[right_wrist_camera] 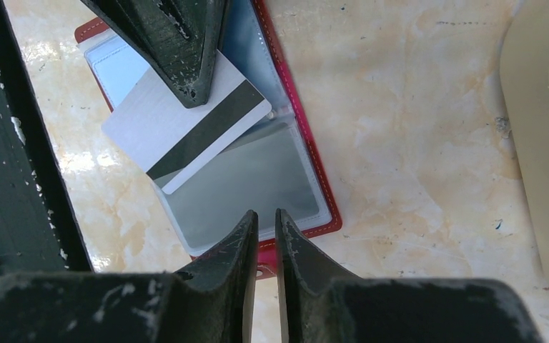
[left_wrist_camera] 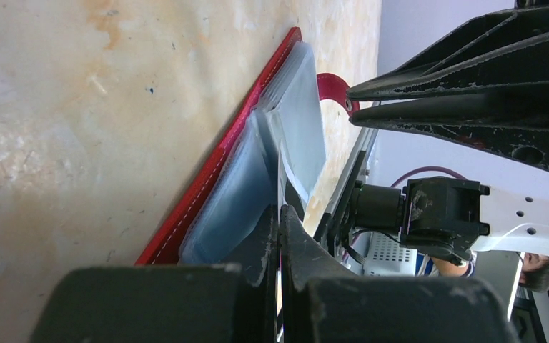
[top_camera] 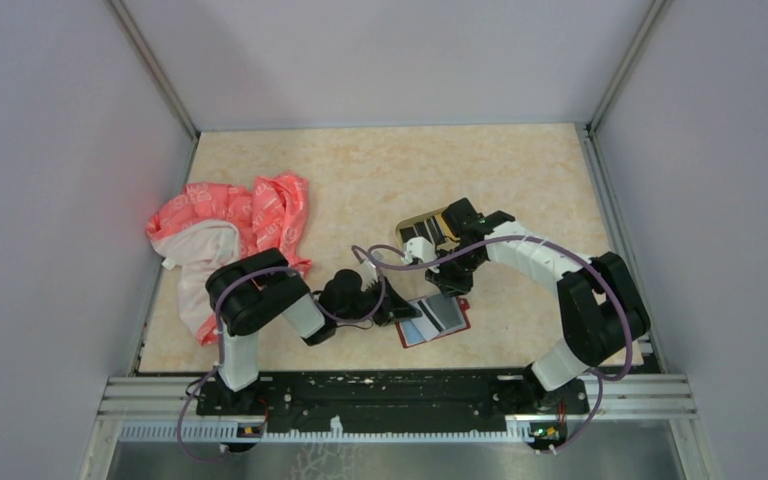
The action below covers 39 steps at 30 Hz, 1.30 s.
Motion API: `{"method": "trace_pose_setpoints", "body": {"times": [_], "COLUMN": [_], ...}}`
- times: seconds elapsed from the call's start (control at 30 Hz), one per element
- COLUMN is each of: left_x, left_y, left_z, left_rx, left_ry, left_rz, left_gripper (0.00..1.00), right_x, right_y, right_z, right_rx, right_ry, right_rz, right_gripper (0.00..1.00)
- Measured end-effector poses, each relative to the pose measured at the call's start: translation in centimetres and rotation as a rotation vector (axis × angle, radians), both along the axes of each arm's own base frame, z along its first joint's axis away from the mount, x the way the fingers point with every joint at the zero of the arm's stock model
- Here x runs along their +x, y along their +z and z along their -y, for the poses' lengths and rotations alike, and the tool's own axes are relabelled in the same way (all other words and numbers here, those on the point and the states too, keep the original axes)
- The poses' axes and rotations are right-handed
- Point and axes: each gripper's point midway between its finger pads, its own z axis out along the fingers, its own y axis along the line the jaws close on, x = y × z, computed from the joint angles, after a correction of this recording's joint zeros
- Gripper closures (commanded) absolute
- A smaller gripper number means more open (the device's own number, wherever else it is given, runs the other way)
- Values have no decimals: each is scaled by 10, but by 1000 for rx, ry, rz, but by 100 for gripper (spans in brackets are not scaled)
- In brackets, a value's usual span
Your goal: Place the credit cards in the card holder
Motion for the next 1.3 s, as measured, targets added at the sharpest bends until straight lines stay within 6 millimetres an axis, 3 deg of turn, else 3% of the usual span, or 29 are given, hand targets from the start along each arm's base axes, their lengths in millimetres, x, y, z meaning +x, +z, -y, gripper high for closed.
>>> {"method": "trace_pose_setpoints", "body": {"times": [1.3], "left_x": [4], "left_y": [-5], "left_z": [10], "left_rx": [-17], "left_ry": [-71], "left_rz": [-65], "left_gripper": [100], "right_x": [-3], "right_y": [0], "right_z": [-3], "right_rx": [17], "right_ry": [7], "right_rz": [-19], "right_gripper": [84]}}
